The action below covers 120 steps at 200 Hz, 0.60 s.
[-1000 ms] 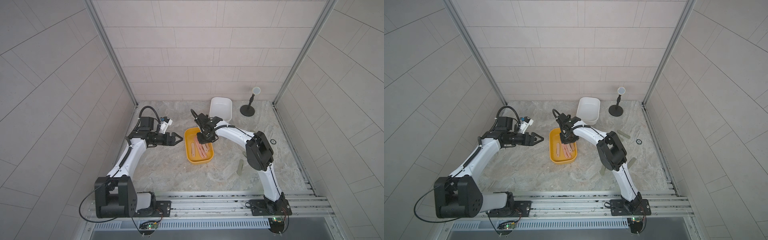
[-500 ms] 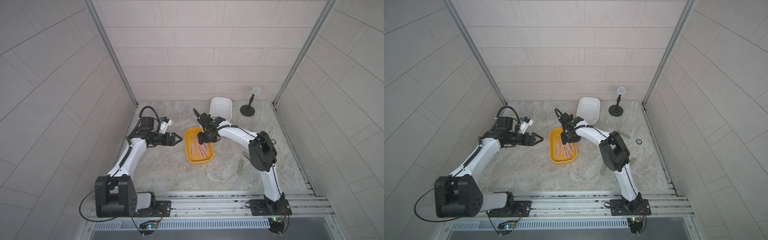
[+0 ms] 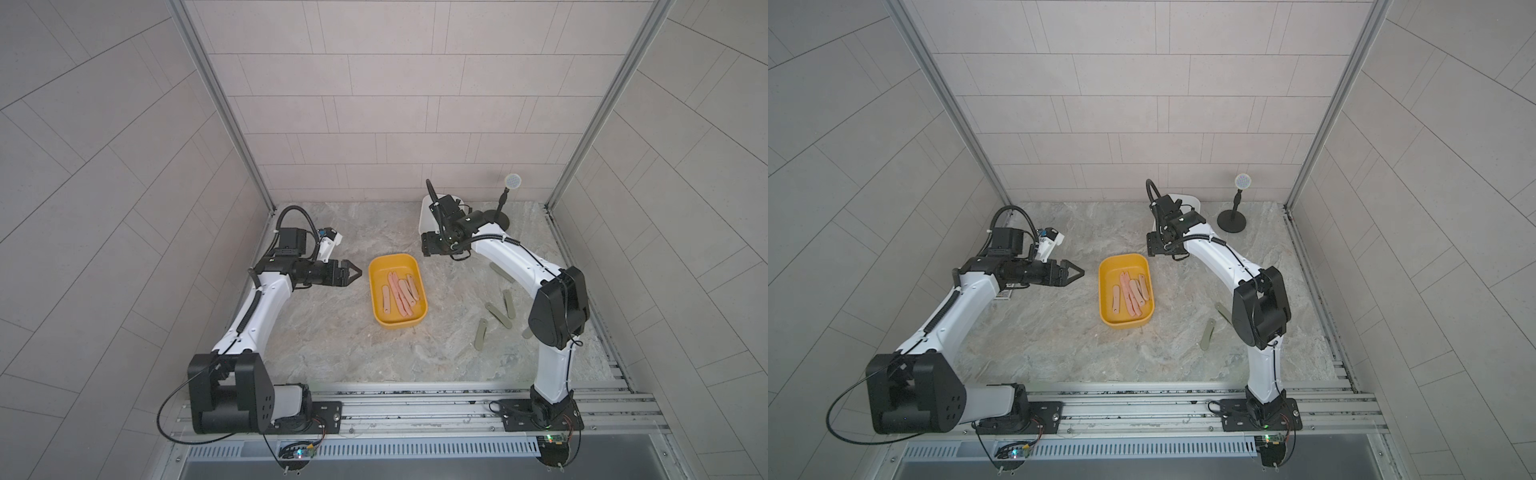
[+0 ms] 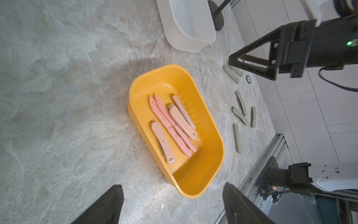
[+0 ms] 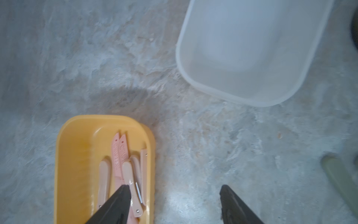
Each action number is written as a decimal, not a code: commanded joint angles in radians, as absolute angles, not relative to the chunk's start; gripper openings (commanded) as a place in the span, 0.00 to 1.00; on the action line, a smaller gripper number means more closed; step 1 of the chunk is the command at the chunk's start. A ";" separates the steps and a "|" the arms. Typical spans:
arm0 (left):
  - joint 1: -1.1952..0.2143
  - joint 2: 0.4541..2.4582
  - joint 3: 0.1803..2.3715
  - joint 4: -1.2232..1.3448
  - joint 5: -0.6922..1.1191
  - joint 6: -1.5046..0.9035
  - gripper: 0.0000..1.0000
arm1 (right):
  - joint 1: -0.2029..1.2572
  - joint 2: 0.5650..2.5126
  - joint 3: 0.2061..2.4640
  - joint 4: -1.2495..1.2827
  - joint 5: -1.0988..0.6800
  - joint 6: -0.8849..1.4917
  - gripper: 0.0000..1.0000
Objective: Place the fruit knives into the storage box by color
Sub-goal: Place the fruit knife in the storage box.
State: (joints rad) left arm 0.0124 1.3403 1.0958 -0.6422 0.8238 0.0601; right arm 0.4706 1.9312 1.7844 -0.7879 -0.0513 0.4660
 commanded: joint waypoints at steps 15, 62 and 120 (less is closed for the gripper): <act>0.001 1.397 1.243 -0.656 0.851 0.052 0.87 | 0.409 1.934 1.791 -0.690 0.058 0.409 0.76; -0.050 1.432 1.286 -0.558 0.842 -0.051 0.87 | 0.284 2.060 1.879 -0.674 0.040 0.446 0.75; -0.099 1.422 1.215 -0.527 0.819 -0.052 0.87 | 0.218 2.245 2.066 -0.715 -0.017 0.473 0.69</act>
State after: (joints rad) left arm -0.0895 1.4311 1.2491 -0.5583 0.8288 -0.0414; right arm 0.2211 2.2028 1.9923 -0.6849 0.0029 0.4561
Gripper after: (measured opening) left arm 0.867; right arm 0.694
